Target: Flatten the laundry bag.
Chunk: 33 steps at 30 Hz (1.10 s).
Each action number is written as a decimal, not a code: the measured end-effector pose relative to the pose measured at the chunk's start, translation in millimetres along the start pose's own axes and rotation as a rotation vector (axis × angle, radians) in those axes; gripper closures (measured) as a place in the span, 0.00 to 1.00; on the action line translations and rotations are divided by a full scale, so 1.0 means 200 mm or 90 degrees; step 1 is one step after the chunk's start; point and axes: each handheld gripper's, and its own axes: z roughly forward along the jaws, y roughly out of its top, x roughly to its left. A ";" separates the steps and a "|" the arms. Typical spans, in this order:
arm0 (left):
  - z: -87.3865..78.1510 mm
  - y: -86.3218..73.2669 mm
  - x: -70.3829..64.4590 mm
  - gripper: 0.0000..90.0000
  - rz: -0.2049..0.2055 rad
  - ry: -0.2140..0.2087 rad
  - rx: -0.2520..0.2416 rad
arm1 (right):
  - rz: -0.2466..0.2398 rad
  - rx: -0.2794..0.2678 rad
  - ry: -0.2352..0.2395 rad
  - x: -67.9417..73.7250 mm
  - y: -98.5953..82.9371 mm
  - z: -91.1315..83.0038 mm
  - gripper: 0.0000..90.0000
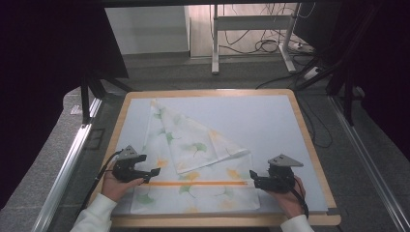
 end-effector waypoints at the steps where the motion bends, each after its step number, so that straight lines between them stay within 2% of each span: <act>1: 0.00 0.00 0.00 0.18 0.000 0.001 0.000 | 0.003 0.001 0.002 0.00 0.00 0.00 0.20; 16: 0.00 0.01 0.01 0.20 -0.023 -0.006 -0.013 | 0.013 -0.009 0.026 -0.02 0.00 -0.02 0.29; 25: 0.00 0.00 0.00 0.20 -0.013 -0.006 -0.006 | 0.010 -0.013 0.050 0.00 0.02 -0.04 0.35; 33: 0.00 0.00 0.00 0.20 -0.006 -0.011 -0.004 | -0.006 -0.009 0.073 0.05 0.06 -0.03 0.38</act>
